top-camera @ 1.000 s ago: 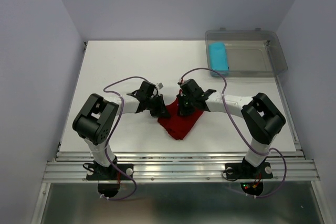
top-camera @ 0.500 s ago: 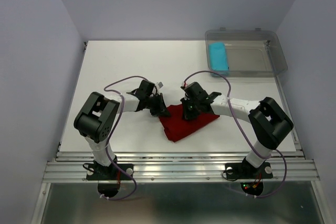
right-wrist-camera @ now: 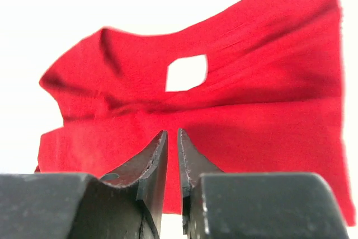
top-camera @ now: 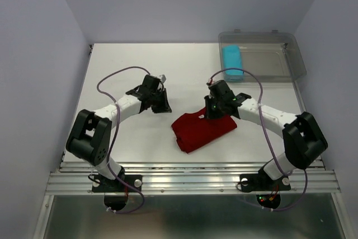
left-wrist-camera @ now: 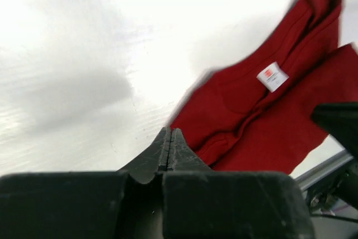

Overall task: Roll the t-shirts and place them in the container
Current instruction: Roll the T-shirt to the center of the board.

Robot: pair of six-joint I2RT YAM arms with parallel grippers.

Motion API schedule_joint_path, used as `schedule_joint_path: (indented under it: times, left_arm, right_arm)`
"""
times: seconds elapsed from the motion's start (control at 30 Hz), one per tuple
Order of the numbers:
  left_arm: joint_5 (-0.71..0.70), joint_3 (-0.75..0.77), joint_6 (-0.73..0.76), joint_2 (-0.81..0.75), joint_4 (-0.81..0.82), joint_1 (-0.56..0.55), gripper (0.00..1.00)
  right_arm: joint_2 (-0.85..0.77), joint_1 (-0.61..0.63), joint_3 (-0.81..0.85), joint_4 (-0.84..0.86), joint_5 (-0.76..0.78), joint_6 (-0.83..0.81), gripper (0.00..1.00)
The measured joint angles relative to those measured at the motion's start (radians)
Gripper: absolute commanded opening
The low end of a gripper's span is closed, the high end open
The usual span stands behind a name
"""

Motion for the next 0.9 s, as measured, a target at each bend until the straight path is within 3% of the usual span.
schedule_joint_path:
  times: [0.27,0.4,0.6,0.9]
  left_arm:
    - [-0.091,0.124,0.066,-0.139,-0.093,-0.015,0.00]
    - [-0.084,0.124,0.069,-0.127,-0.121,-0.100,0.00]
    - [-0.031,0.097,0.029,-0.082,-0.111,-0.306,0.00]
    - [-0.007,-0.031,-0.031,-0.022,-0.084,-0.328,0.00]
  right_arm:
    - [-0.206,-0.163,-0.037,-0.003,0.126,0.068,0.19]
    - [-0.250,-0.202,-0.106,0.000,0.143,0.084,0.19]
    - [-0.242,-0.240,-0.198,-0.027,0.164,0.106,0.18]
    - [-0.095,-0.246,-0.212,0.034,0.167,0.107,0.14]
